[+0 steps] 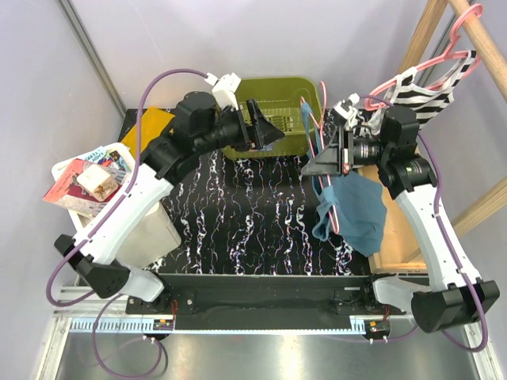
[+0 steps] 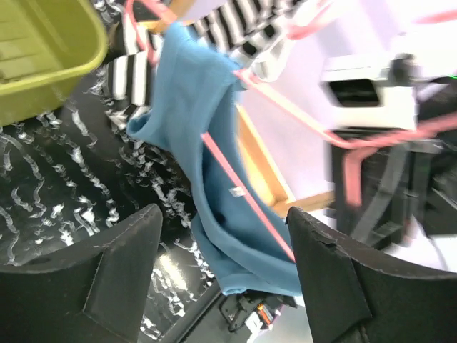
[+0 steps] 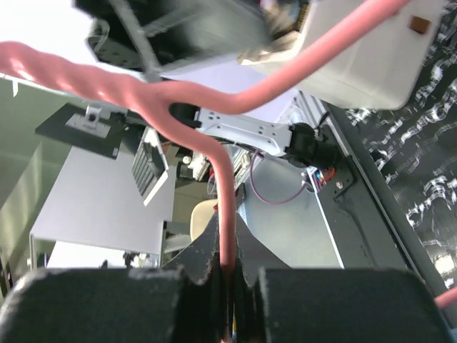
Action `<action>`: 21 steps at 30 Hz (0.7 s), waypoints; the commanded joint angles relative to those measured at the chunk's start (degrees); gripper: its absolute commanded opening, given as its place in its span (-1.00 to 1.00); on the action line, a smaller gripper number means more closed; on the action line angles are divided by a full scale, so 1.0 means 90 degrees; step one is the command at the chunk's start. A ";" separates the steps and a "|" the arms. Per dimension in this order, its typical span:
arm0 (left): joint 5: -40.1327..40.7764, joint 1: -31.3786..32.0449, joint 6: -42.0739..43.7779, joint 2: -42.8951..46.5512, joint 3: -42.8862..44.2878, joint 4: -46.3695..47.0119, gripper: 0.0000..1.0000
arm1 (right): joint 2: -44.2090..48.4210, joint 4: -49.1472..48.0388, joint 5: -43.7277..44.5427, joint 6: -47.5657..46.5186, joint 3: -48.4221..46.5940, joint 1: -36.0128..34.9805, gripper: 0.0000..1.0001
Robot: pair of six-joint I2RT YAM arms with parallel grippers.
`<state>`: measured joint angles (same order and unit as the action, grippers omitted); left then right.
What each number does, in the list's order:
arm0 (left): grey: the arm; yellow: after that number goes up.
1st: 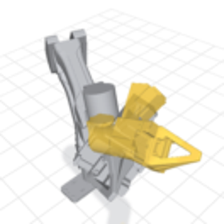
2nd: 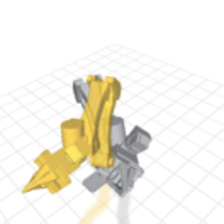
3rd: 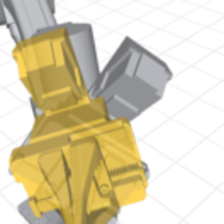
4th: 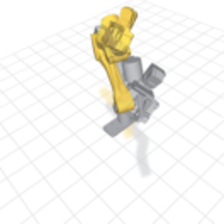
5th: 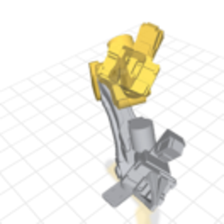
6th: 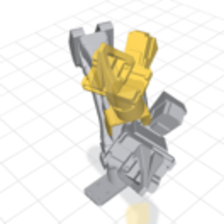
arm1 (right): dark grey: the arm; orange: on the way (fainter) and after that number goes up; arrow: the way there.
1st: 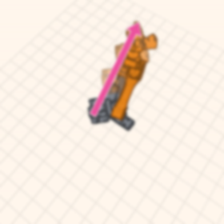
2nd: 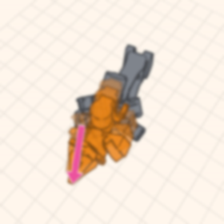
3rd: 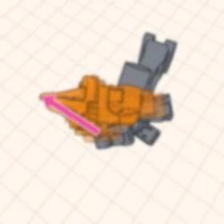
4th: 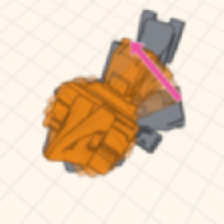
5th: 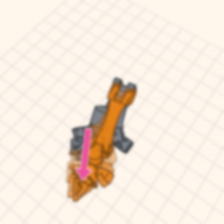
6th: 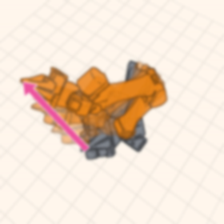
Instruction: Remove the tank top from the hanger
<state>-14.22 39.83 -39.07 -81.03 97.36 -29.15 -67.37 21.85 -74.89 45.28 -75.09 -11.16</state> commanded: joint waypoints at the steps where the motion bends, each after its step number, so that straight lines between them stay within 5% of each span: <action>1: -0.0414 -0.0100 0.0209 0.0194 0.0071 -0.0248 0.53 | -0.0199 -0.2395 -0.0399 0.1354 -0.0309 -0.0332 -1.00; 8: 0.0300 -0.0197 0.0542 0.1210 -0.0427 -0.0189 0.69 | -0.1195 -0.6145 -0.0194 0.4282 -0.0913 -0.0976 -1.00; 12: 0.0661 -0.0344 0.0610 0.1834 -0.0778 -0.0063 0.81 | -0.1362 -0.6197 -0.0282 0.4442 -0.1159 -0.1065 -1.00; 17: 0.0448 -0.0617 0.0572 0.1768 -0.0974 0.0113 0.81 | -0.0757 -0.6257 -0.0301 0.4492 0.0138 -0.1055 -1.00; 21: -0.0478 -0.0696 0.0659 0.1134 -0.0556 0.0114 0.56 | -0.0094 -0.5513 -0.0194 0.3837 0.1240 -0.1065 -1.00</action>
<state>-11.79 34.26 -34.87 -64.88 89.69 -29.95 -73.60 -29.02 -76.27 83.05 -70.02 -20.27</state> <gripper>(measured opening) 0.845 0.077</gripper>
